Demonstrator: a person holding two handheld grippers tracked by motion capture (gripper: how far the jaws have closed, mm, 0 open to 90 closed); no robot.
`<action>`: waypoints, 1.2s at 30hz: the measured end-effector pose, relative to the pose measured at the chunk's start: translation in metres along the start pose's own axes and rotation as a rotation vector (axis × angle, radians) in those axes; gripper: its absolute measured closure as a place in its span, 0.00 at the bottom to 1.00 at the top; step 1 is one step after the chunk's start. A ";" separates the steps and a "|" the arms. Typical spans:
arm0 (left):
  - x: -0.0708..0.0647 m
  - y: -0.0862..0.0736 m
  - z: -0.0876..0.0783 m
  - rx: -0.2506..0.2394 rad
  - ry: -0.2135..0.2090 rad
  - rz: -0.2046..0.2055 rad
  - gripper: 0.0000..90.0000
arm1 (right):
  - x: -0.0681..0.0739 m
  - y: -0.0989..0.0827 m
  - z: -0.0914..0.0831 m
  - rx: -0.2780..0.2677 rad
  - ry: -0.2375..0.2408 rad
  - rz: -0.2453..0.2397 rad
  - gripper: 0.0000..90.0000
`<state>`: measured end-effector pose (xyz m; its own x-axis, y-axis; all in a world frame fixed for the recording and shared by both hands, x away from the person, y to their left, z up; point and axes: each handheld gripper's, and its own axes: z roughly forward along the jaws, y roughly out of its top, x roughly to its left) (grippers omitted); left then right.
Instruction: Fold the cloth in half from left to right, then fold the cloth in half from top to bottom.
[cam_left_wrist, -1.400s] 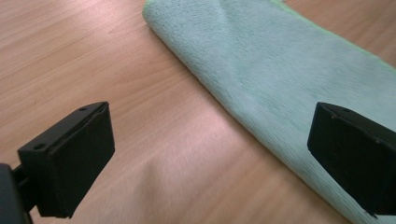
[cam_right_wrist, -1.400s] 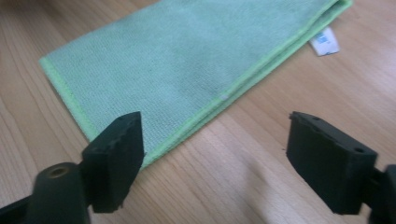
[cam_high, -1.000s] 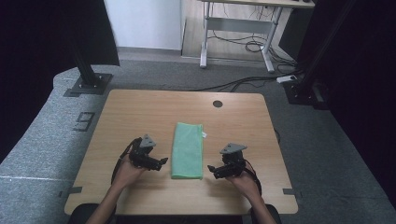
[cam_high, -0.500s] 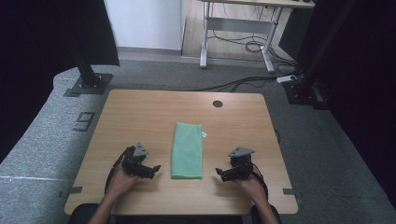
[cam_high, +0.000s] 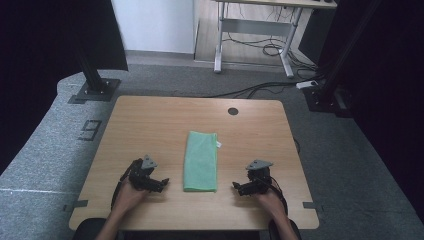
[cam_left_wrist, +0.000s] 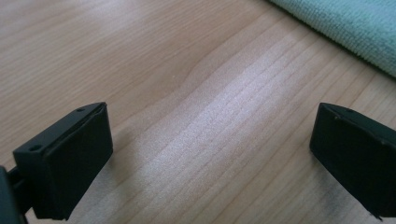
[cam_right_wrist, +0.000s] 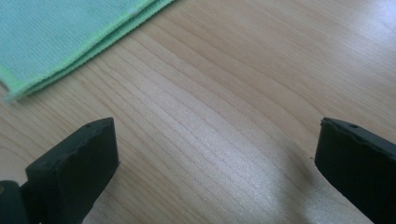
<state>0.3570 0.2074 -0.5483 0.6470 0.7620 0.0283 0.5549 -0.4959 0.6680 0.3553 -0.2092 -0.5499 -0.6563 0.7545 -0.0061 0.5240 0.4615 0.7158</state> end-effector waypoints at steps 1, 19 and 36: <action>0.000 0.000 0.000 -0.002 0.002 0.000 0.00 | 0.000 -0.001 0.001 0.006 -0.001 -0.001 0.00; 0.002 0.001 0.001 0.015 -0.013 -0.038 0.00 | -0.002 -0.005 0.004 0.001 0.008 0.009 0.00; 0.002 0.003 0.004 0.015 0.001 -0.055 0.00 | -0.002 -0.005 0.004 0.001 0.008 0.009 0.00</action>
<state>0.3618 0.2056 -0.5488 0.6144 0.7890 -0.0076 0.5974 -0.4589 0.6577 0.3564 -0.2113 -0.5568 -0.6555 0.7552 0.0058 0.5304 0.4549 0.7153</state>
